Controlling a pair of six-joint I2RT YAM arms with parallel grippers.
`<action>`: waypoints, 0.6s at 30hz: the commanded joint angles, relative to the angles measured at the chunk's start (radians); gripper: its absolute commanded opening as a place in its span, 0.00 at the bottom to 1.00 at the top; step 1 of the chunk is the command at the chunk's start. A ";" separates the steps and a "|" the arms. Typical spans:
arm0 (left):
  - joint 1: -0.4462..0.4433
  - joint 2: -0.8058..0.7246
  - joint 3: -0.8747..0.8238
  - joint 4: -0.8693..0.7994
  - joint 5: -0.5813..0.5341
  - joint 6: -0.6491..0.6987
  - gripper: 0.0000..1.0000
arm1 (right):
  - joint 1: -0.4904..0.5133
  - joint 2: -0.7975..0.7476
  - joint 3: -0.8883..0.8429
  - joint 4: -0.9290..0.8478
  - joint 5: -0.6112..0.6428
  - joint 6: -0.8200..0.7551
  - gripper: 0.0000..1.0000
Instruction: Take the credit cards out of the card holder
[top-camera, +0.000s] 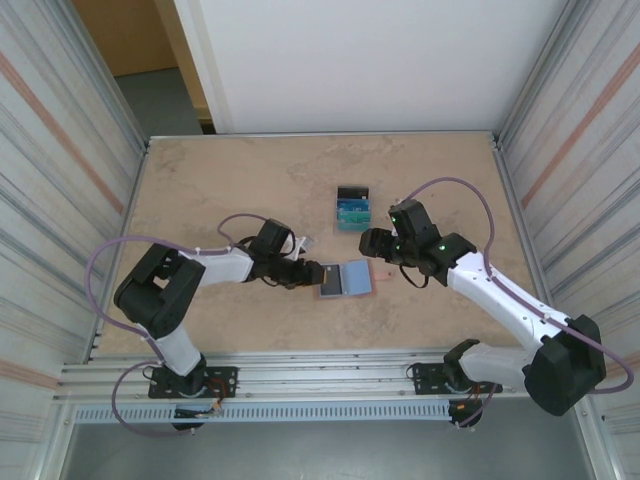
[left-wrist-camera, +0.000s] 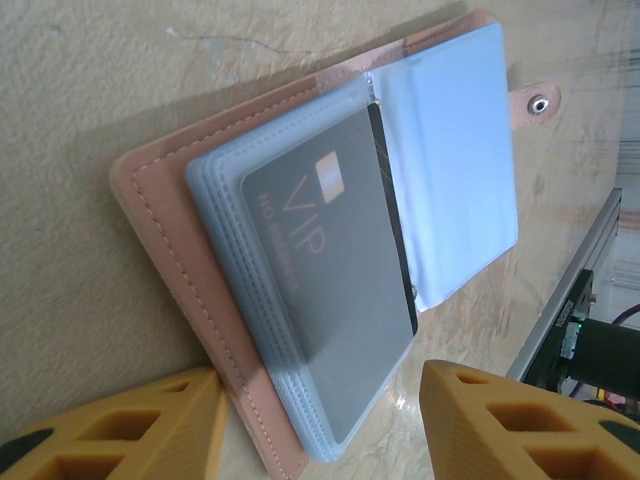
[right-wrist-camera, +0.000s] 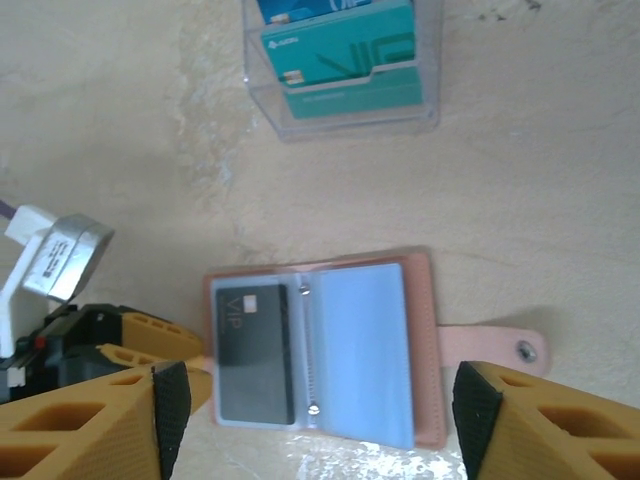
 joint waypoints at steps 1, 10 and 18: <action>-0.004 -0.032 -0.013 0.015 -0.034 -0.020 0.54 | 0.008 0.018 -0.014 0.042 -0.061 0.036 0.69; -0.026 -0.206 -0.008 -0.149 -0.322 0.023 0.60 | 0.012 0.088 -0.032 0.120 -0.204 0.032 0.52; -0.157 -0.215 0.025 -0.248 -0.669 0.074 0.99 | 0.017 0.194 -0.028 0.145 -0.263 0.026 0.42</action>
